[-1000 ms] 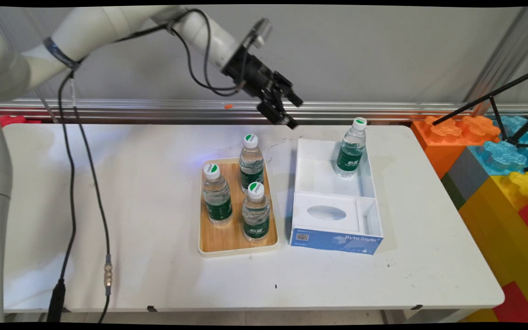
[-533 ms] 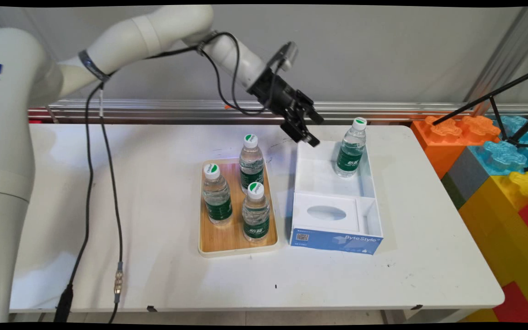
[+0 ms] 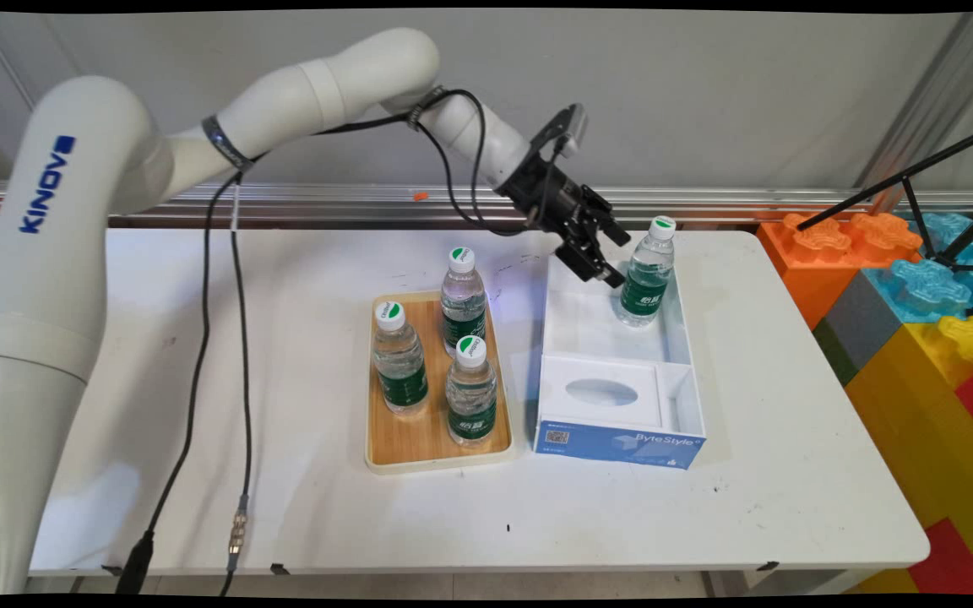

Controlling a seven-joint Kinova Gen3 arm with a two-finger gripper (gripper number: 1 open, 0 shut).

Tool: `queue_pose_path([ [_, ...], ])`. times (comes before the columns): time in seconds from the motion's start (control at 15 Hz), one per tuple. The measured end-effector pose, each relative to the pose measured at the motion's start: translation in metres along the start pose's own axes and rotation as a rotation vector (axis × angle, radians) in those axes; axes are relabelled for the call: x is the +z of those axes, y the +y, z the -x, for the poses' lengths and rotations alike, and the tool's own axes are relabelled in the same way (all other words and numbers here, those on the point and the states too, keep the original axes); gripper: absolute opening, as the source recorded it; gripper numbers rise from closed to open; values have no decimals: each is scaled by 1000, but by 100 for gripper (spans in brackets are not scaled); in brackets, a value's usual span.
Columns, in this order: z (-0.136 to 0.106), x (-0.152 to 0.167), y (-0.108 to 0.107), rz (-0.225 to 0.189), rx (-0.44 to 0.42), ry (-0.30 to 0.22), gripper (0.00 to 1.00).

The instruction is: Pick up the green bottle from the white box

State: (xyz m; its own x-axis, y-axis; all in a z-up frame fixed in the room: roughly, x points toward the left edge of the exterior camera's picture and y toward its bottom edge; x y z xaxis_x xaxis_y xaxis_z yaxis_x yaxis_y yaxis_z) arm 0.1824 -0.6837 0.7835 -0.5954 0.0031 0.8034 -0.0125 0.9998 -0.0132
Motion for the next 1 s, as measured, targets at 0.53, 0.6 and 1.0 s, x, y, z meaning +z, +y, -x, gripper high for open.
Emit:
queue_pose_path([
  [0.53,-1,31,-13,-12,30,10,100],
  [0.6,-2,33,-14,-14,32,11,100],
  [1.0,-5,39,-19,-28,46,14,100],
])
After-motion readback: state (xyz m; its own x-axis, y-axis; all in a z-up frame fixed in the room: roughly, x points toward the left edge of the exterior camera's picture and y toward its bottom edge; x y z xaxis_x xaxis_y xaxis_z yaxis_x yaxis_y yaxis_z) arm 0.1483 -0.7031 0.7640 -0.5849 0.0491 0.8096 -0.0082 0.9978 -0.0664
